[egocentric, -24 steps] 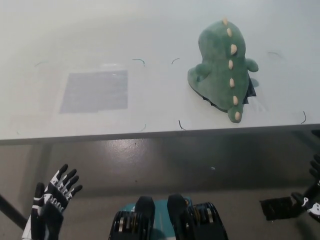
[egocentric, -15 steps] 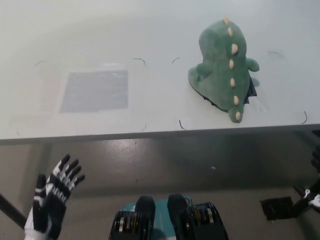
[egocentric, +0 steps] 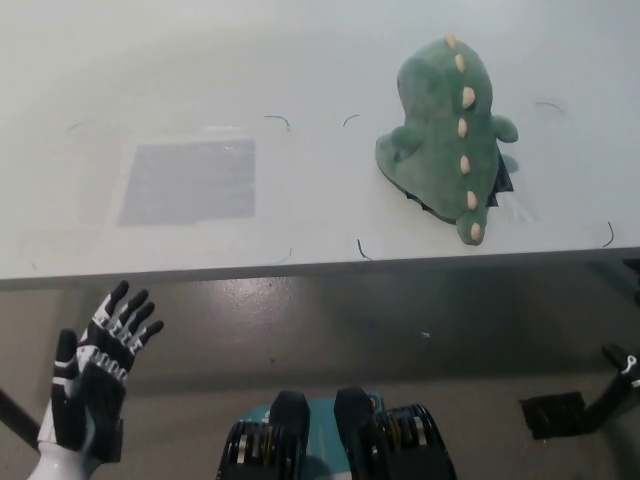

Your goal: Use both hands to pick up a dinasour on the right side and move it to the left side

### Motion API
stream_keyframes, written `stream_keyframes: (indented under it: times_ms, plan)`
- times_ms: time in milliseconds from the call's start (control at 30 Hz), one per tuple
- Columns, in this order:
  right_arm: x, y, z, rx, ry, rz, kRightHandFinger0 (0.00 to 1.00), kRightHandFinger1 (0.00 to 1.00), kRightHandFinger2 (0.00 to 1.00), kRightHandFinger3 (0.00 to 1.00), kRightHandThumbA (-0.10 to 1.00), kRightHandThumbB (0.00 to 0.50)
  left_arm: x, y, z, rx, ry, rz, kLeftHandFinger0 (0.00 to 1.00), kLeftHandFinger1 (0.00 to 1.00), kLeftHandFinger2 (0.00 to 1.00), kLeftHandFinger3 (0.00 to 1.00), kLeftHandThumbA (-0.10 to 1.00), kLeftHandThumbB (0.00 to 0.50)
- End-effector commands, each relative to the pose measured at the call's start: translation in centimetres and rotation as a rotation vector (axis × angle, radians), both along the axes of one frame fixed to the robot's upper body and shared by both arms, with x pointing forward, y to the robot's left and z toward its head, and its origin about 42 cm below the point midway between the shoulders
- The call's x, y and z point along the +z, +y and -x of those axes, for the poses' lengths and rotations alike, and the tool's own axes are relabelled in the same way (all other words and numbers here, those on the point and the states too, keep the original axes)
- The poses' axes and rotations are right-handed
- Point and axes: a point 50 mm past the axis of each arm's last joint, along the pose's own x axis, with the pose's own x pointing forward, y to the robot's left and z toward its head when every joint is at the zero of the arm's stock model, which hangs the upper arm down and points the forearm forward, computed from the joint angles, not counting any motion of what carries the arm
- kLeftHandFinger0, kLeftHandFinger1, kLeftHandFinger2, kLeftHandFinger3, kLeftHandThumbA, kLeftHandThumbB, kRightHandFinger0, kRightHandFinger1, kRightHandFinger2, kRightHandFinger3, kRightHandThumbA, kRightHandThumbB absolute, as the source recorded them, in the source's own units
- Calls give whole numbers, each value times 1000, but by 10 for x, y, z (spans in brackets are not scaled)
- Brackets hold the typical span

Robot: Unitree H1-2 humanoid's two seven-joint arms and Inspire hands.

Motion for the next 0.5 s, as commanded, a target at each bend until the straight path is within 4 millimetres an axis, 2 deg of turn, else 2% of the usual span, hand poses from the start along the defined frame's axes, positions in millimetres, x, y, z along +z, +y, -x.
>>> stream_keyframes:
  times_ms: [0,33,100,133,200,233,333,367,433,467]
  plan:
    - [26,-1,-7,13,-89,-40,1000,1000,1000,1000,1000,203,28,4,-7,1,-82,-1,1000,1000,1000,1000,1000,349]
    - [30,-1,-9,4,-108,-45,1000,1000,1000,1000,1000,205,33,3,-11,5,-104,-7,1000,1000,1000,1000,1000,335]
    - [38,0,-13,4,-129,-54,1000,1000,1000,1000,1000,223,38,2,-15,13,-123,-11,1000,1000,1000,1000,1000,343]
    - [47,-1,-18,-6,-170,-46,1000,1000,1000,1000,1000,232,42,-1,-20,13,-132,-24,1000,1000,1000,1000,1000,374]
    - [56,-4,-22,-1,-201,-45,1000,1000,1000,1000,1000,248,48,-4,-24,16,-152,-43,1000,1000,1000,1000,1000,379]
    - [62,-6,-24,-9,-214,-47,1000,1000,1000,1000,1000,271,54,-5,-28,8,-168,-38,1000,1000,1000,1000,1000,386]
    - [66,-8,-25,-16,-227,-36,1000,1000,1000,1000,1000,290,60,-6,-34,0,-188,-35,1000,1000,1000,1000,1000,375]
    - [70,-10,-24,-25,-243,-24,1000,1000,1000,1000,1000,304,68,-7,-40,-6,-215,-38,1000,1000,1000,1000,1000,371]
    - [72,-11,-24,-22,-255,-15,1000,1000,1000,1000,1000,308,73,-10,-42,0,-221,-42,1000,1000,1000,1000,1000,379]
    - [78,-11,-25,-24,-259,-19,1000,1000,1000,1000,1000,354,84,-15,-50,-14,-251,-39,1000,1000,1000,1000,1000,377]
